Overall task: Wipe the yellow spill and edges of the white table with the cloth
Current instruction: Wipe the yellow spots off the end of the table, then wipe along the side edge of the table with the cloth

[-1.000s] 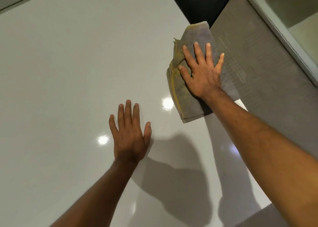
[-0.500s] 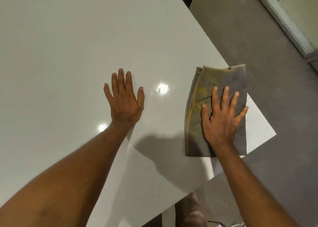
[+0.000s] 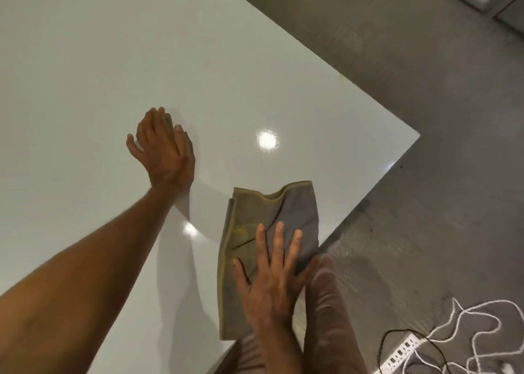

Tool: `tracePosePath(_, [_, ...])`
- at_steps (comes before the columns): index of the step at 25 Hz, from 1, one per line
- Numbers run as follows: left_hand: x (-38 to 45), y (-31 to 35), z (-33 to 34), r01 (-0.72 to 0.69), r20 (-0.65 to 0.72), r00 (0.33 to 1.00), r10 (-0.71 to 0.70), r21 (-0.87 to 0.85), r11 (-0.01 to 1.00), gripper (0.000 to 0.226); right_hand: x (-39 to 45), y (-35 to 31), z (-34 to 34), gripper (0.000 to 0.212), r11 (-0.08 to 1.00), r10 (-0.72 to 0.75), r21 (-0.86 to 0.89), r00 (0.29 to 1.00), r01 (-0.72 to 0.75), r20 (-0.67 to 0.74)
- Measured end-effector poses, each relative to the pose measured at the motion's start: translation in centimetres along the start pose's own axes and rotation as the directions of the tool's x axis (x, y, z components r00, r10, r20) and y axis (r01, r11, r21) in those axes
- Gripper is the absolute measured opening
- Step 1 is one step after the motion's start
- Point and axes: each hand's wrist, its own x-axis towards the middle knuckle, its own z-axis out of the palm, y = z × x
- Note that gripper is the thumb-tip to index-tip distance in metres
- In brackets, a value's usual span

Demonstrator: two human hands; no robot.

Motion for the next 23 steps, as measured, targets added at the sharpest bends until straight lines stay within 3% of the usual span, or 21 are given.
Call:
tracePosePath(3, [-1.1,0.9,-0.9,-0.054,-0.021,0.998,0.054,-0.007,0.998,0.055,-0.6,-0.1,0.6,0.080,0.994,0.085,0.075,0.995,-0.080,-0.060])
tracePosePath(6, [-1.9,4.5,-1.2,-0.273,0.031,0.961,0.274,-0.036,0.961,0.053,0.2,-0.6,0.5,0.072,0.953,0.256,0.194,0.961,-0.233,-0.102])
tracePosePath(8, [-2.4,8.8,-0.5,-0.441,0.071,0.892,0.446,-0.080,0.894,0.053,0.7,-1.1,0.2,0.068,0.869,0.417,0.331,0.904,-0.367,-0.095])
tracePosePath(10, [-3.2,12.6,0.0,-0.608,0.080,0.779,0.621,-0.142,0.781,0.054,0.8,-1.4,-0.1,0.067,0.792,0.503,0.449,0.859,-0.415,-0.093])
tracePosePath(13, [-3.4,16.8,0.9,-0.733,0.111,0.640,0.760,-0.211,0.647,0.057,1.1,-0.8,-0.5,0.068,0.645,0.601,0.612,0.798,-0.457,-0.038])
tracePosePath(15, [-2.7,18.6,1.9,-0.737,0.127,0.634,0.763,-0.197,0.646,0.061,2.1,-0.1,-1.0,0.072,0.475,0.667,0.749,0.744,-0.462,0.036])
tracePosePath(17, [-2.8,19.5,2.9,-0.701,0.144,0.678,0.721,-0.168,0.693,0.063,3.0,0.9,-1.1,0.074,0.324,0.700,0.840,0.708,-0.435,0.096])
tracePosePath(20, [-3.7,19.9,3.4,-0.637,0.161,0.744,0.649,-0.123,0.761,0.062,4.3,2.0,-1.4,0.073,0.297,0.714,0.864,0.695,-0.407,0.082])
tracePosePath(23, [-3.8,20.0,3.6,-0.650,0.167,0.736,0.656,-0.094,0.754,0.061,6.1,3.0,-2.1,0.073,0.291,0.708,0.870,0.701,-0.398,0.084])
